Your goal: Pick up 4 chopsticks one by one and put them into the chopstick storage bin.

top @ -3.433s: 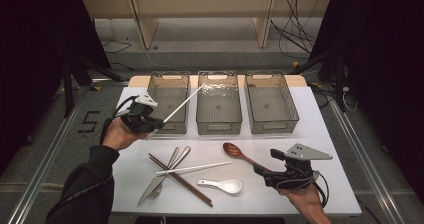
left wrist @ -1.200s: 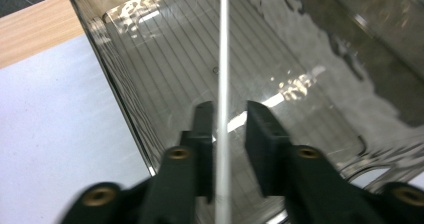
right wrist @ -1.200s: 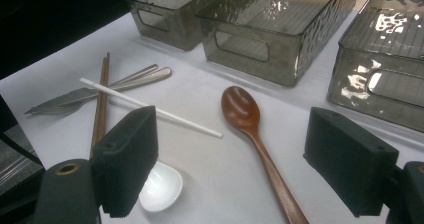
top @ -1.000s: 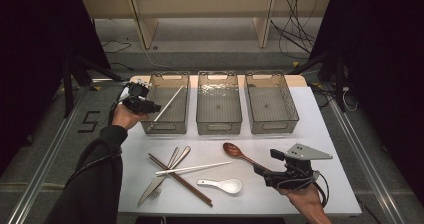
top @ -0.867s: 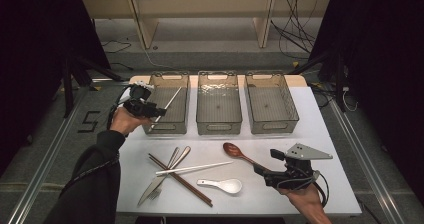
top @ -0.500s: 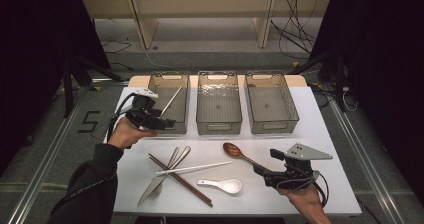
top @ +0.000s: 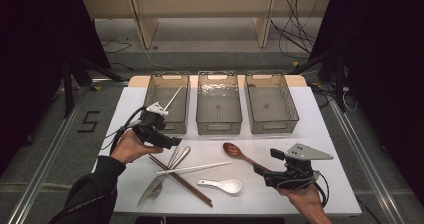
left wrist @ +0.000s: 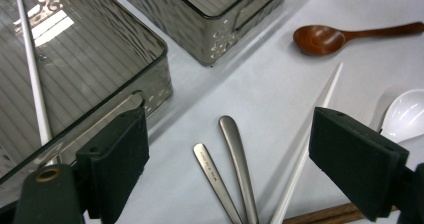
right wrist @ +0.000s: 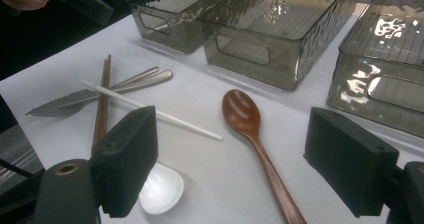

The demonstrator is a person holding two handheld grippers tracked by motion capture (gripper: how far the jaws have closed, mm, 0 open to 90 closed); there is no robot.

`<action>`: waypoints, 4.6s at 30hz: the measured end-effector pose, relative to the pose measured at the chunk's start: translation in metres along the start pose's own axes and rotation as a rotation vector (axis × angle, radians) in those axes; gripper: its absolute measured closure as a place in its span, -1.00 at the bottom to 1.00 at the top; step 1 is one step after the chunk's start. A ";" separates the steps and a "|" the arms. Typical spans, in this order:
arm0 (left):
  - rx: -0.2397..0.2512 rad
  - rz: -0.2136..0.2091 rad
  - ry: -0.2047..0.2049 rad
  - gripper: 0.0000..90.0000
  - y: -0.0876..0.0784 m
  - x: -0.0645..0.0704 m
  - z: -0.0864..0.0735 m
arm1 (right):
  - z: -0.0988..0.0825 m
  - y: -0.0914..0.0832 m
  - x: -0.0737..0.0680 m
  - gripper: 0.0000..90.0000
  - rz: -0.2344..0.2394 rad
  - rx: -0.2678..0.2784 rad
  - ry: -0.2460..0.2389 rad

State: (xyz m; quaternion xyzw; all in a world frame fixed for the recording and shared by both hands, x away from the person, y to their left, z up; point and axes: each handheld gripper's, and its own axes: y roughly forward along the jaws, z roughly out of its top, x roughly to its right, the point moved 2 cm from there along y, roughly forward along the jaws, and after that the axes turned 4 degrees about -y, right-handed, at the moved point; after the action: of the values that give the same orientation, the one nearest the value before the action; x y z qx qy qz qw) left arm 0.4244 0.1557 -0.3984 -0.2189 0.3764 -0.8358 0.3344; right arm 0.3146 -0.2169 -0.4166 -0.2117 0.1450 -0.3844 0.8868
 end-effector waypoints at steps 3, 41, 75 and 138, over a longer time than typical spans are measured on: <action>-0.011 -0.009 0.012 -0.65 0.002 0.005 -0.001 | 0.000 0.000 0.000 -0.51 -0.001 0.001 0.001; -0.300 -0.055 0.214 -0.12 0.045 0.050 -0.024 | 0.001 0.000 -0.001 -0.51 0.005 0.002 -0.006; -0.430 -0.088 0.323 0.66 0.070 0.049 -0.037 | 0.001 0.001 -0.002 -0.51 0.007 -0.005 -0.011; -0.164 -0.084 0.228 0.86 0.000 0.016 -0.006 | 0.000 0.002 -0.001 -0.51 0.004 -0.007 -0.009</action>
State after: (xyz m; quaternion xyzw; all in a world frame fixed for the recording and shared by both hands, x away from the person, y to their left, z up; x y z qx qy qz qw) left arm 0.4103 0.1469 -0.4002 -0.1646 0.4693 -0.8350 0.2353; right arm 0.3148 -0.2150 -0.4171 -0.2162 0.1426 -0.3811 0.8875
